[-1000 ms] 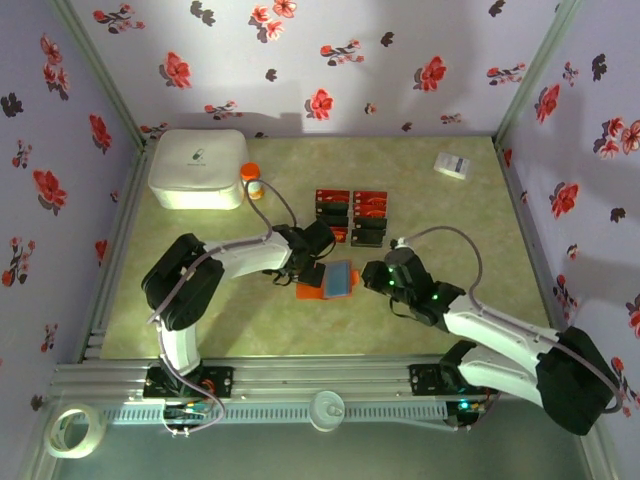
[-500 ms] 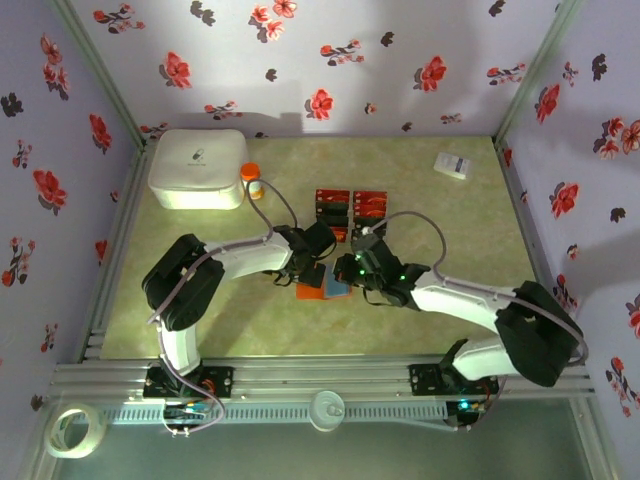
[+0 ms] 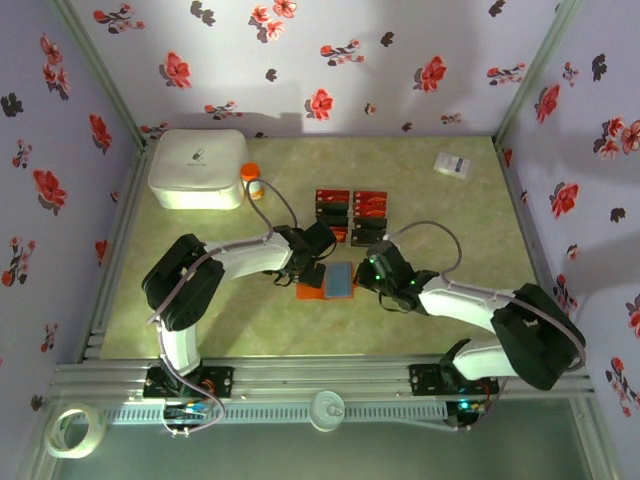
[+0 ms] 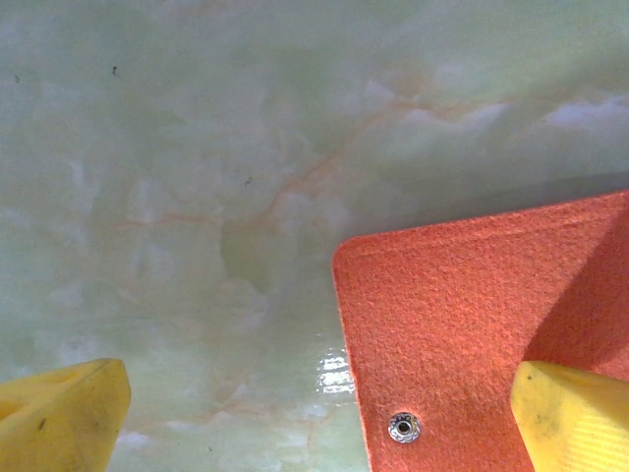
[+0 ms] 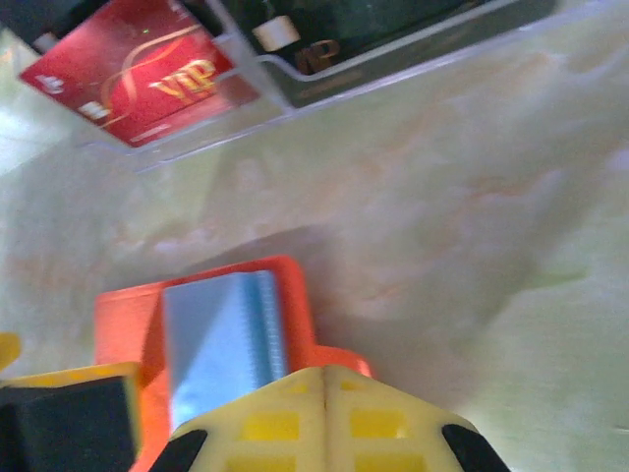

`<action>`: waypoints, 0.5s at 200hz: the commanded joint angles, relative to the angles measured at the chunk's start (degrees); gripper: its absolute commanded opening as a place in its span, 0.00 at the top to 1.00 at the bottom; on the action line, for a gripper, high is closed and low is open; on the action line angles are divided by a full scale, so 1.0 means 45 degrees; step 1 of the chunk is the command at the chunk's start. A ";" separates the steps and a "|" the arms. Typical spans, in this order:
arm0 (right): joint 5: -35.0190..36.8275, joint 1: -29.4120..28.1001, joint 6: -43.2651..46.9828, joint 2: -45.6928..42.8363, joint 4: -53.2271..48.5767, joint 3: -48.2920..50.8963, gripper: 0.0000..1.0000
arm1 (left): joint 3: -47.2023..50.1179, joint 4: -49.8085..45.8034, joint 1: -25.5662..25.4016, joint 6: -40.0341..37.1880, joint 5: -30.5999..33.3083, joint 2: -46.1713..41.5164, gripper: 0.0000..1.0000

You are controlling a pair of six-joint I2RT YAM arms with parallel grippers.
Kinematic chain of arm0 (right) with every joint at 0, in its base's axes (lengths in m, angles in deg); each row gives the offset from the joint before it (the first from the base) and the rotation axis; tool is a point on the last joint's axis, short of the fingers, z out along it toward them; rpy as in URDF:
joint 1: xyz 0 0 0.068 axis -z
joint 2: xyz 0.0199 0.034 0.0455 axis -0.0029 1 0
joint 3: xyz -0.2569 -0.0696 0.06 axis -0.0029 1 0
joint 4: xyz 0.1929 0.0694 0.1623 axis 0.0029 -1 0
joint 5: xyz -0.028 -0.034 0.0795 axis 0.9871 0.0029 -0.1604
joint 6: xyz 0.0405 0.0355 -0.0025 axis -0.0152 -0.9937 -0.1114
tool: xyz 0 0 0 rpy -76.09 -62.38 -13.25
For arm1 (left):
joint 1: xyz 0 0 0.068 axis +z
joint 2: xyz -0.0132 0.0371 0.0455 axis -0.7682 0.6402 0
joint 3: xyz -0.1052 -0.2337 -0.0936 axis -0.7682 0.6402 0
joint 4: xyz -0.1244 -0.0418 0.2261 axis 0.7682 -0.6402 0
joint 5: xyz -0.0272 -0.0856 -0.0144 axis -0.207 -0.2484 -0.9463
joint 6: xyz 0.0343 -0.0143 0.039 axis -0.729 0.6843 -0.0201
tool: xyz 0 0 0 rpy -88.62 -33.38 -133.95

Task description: Put the credit cards into the card holder

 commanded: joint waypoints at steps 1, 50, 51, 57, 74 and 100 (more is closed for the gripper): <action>0.0541 0.0171 -0.0001 -0.0274 0.0205 0.0503 1.00 | -0.0184 -0.0448 -0.0087 0.0102 0.0390 0.0108 0.00; 0.0587 0.0272 -0.0377 -0.0021 0.1000 0.1413 1.00 | -0.0311 -0.0544 -0.0107 0.0083 0.0374 -0.0016 0.00; 0.0587 0.0272 -0.0380 -0.0023 0.1012 0.1426 1.00 | -0.0317 -0.0545 -0.0107 0.0083 0.0383 -0.0032 0.00; 0.0574 0.0271 -0.0434 -0.0014 0.1093 0.1521 1.00 | -0.0339 -0.0575 -0.0106 0.0078 0.0373 -0.0057 0.00; 0.0462 0.0273 -0.0567 -0.0121 0.1247 0.1692 1.00 | -0.0408 -0.0594 -0.0111 0.0093 0.0356 -0.0146 0.00; 0.0051 0.0281 -0.0581 -0.0643 0.1157 0.1607 1.00 | -0.0574 -0.0652 -0.0107 0.0099 0.0372 -0.0185 0.00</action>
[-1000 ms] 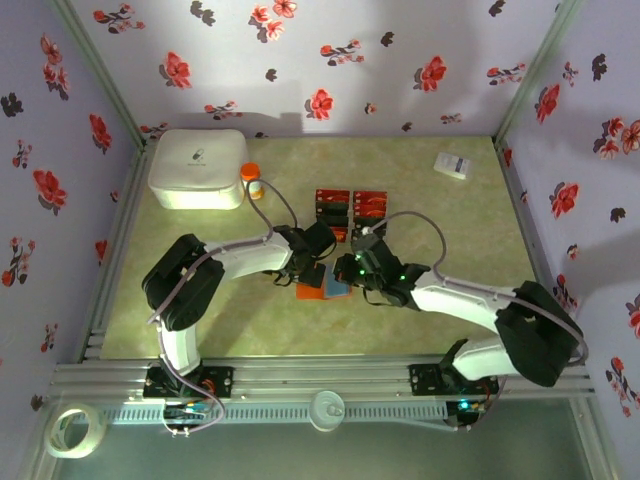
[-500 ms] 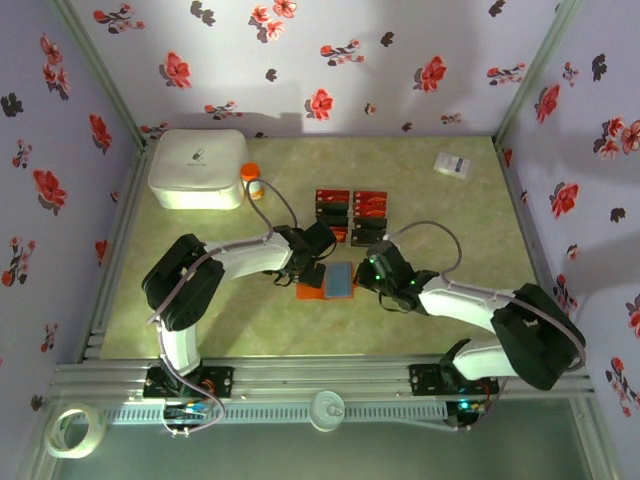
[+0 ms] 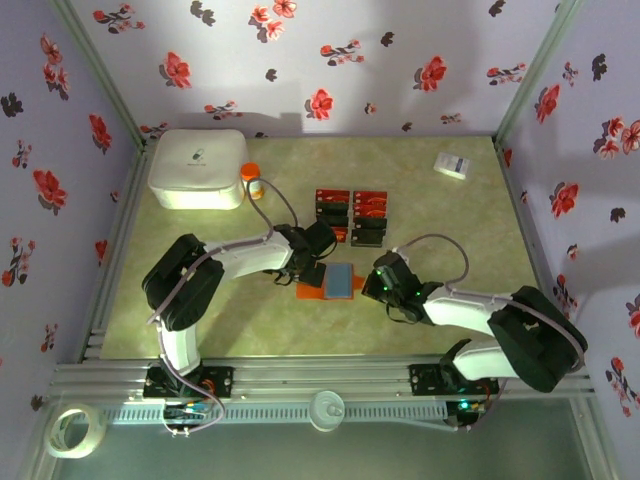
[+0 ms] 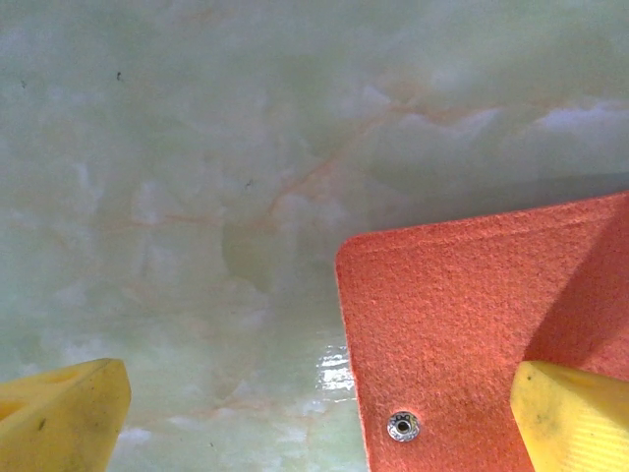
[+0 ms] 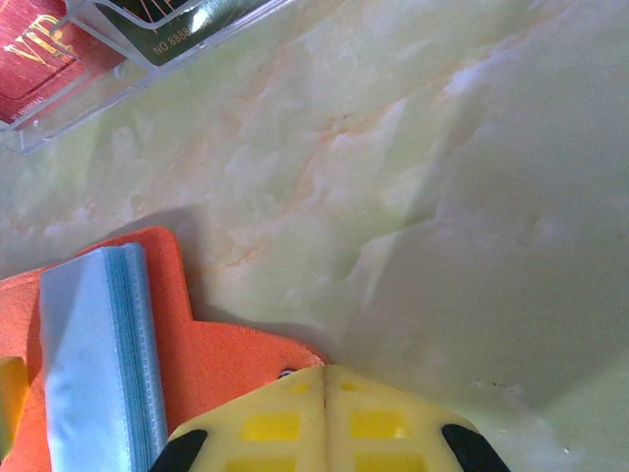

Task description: Put the credit cards into the card holder

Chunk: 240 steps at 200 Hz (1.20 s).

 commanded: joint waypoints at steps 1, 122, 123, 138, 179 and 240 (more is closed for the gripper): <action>-0.0139 0.0077 -0.0283 -0.0545 0.0192 0.0051 1.00 | -0.0390 -0.0448 -0.0097 0.0101 0.0372 -0.0185 0.00; -0.1334 -0.0988 0.0581 0.1049 0.0126 -0.2487 1.00 | -0.0568 -0.0639 -0.0155 0.0199 0.0362 -0.0360 0.00; -0.1340 -0.0982 0.0569 0.1049 0.0150 -0.2490 1.00 | -0.0568 -0.0639 -0.0155 0.0199 0.0368 -0.0360 0.00; -0.1261 -0.0990 0.0510 0.1586 0.0394 -0.2418 1.00 | -0.0518 -0.0667 -0.0165 0.0212 0.0387 -0.0378 0.00; -0.0887 -0.0750 0.0434 0.2200 0.0850 -0.1588 1.00 | -0.0156 -0.0622 -0.0160 0.0453 0.0368 -0.0639 0.00; -0.1398 -0.0506 0.0519 0.2769 0.1398 -0.1302 1.00 | 0.0345 -0.0309 -0.0170 0.0884 -0.0049 -0.0948 0.00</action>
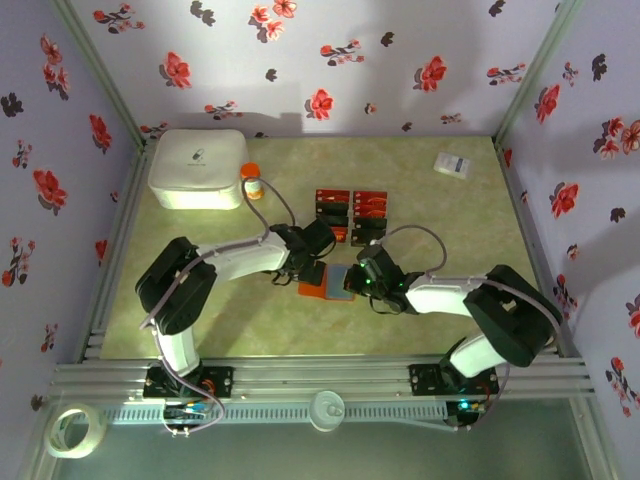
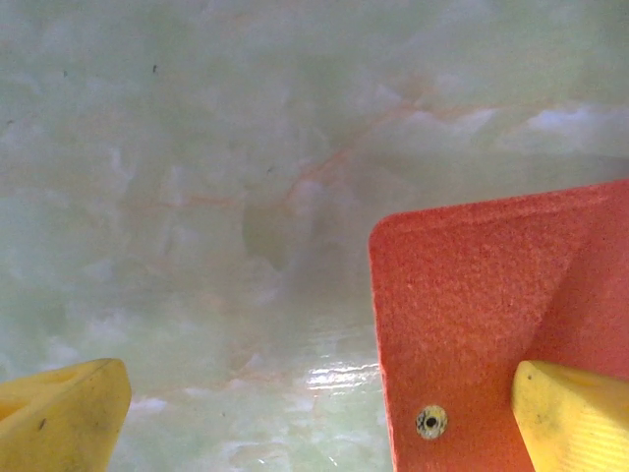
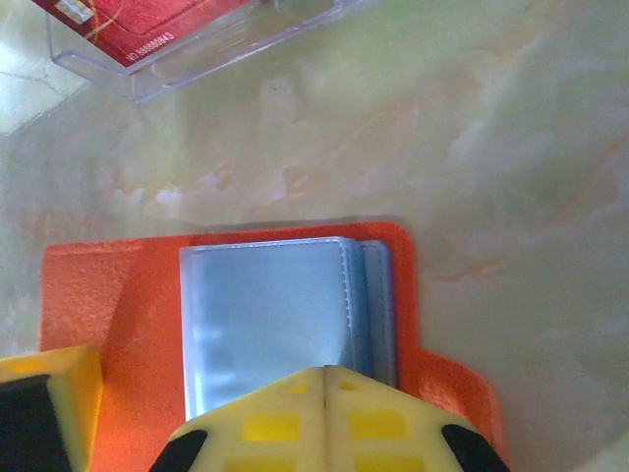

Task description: Put the credit cards into the card holder

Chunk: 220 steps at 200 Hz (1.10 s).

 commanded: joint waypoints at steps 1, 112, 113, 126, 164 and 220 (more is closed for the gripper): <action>-0.0094 0.0107 0.0252 0.0414 0.0051 0.0257 1.00 | 0.0090 -0.0201 -0.0090 0.0403 -0.0121 -0.0399 0.00; -0.0186 0.0110 0.0174 0.0380 0.0400 0.0467 1.00 | -0.1839 0.1876 -0.0075 0.2310 -0.4109 -0.1726 0.00; -0.0186 0.0114 0.0164 0.0376 0.0398 0.0470 1.00 | -0.1820 0.1956 -0.0079 0.2353 -0.4167 -0.1726 0.00; -0.0186 0.0113 0.0137 0.0352 0.0445 0.0510 1.00 | -0.1463 0.2980 -0.0068 0.3039 -0.4807 -0.1726 0.00; -0.0146 0.0103 0.0064 0.0341 0.0556 0.0626 1.00 | 0.0126 0.6232 -0.0072 0.5061 -0.6067 -0.1658 0.00; -0.0110 0.0098 0.0002 0.0317 0.0714 0.0831 1.00 | 0.2168 0.7953 0.0128 0.5822 -0.6121 -0.1744 0.00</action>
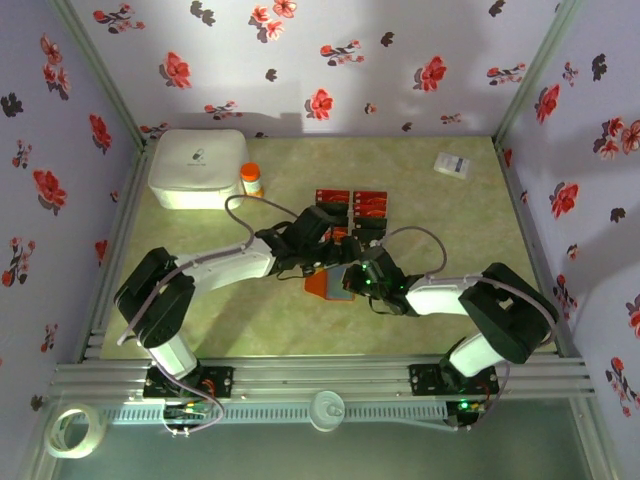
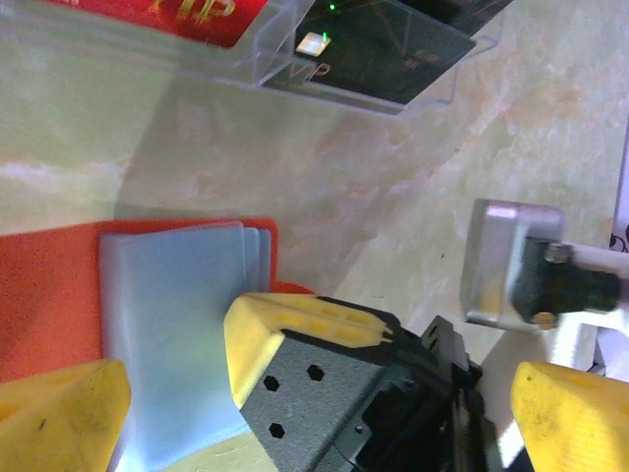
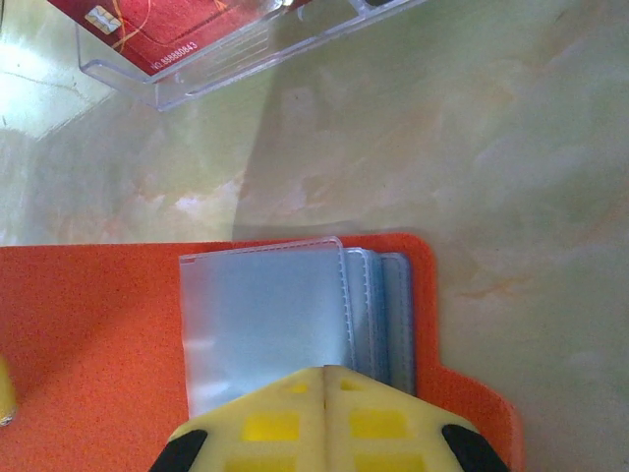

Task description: Put the credit cards into the card holder

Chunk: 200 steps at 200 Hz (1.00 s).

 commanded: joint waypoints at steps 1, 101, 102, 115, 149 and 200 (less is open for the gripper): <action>0.0047 0.0064 -0.0024 0.0155 -0.0527 0.0385 1.00 | 0.0821 0.1280 0.0135 0.0684 -0.0307 -0.0132 0.00; 0.0048 0.0076 -0.0182 0.0092 -0.0488 0.0549 1.00 | 0.2703 0.1236 0.0943 -0.1434 -0.0208 -0.0279 0.00; 0.0048 0.0070 -0.0182 0.0098 -0.0479 0.0548 1.00 | 0.2703 0.1219 0.0936 -0.1476 -0.0189 -0.0279 0.00; 0.0048 0.0065 -0.0231 0.0080 -0.0502 0.0545 1.00 | 0.2703 0.1036 0.0922 -0.1940 -0.0041 -0.0268 0.00; 0.0030 0.0122 -0.0318 -0.0032 -0.0542 0.0479 1.00 | 0.2779 0.0678 0.0922 -0.2987 0.0411 -0.0478 0.00; -0.0142 0.0296 -0.0349 -0.0295 -0.0647 0.0372 1.00 | 0.2880 0.0476 0.0909 -0.4179 0.0931 -0.0787 0.00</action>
